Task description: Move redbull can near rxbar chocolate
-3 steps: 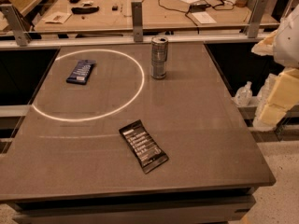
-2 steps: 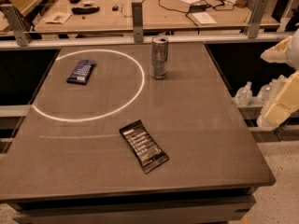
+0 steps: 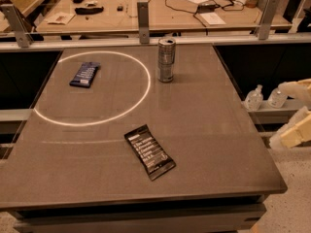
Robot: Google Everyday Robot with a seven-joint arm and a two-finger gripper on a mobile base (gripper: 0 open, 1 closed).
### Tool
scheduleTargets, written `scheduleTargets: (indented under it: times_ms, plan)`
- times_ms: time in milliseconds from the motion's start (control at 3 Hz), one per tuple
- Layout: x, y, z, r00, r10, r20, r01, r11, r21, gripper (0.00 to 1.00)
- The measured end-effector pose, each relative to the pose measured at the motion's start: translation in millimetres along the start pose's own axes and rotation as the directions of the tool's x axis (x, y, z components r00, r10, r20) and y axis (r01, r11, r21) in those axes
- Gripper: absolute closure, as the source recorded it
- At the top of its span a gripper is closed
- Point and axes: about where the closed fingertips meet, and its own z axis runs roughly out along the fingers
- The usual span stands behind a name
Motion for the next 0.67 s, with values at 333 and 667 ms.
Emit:
scheduleTargets:
  times_ms: [333, 667]
  plan:
    - [1.0, 4.7, 1.0, 0.971, 0.039, 0.234, -0.039, 0.9992, -0.006, 0.00]
    - [-14.2, 0.9, -10.4, 0.918, 0.038, 0.394, -0.048, 0.9988, 0.014, 0.00]
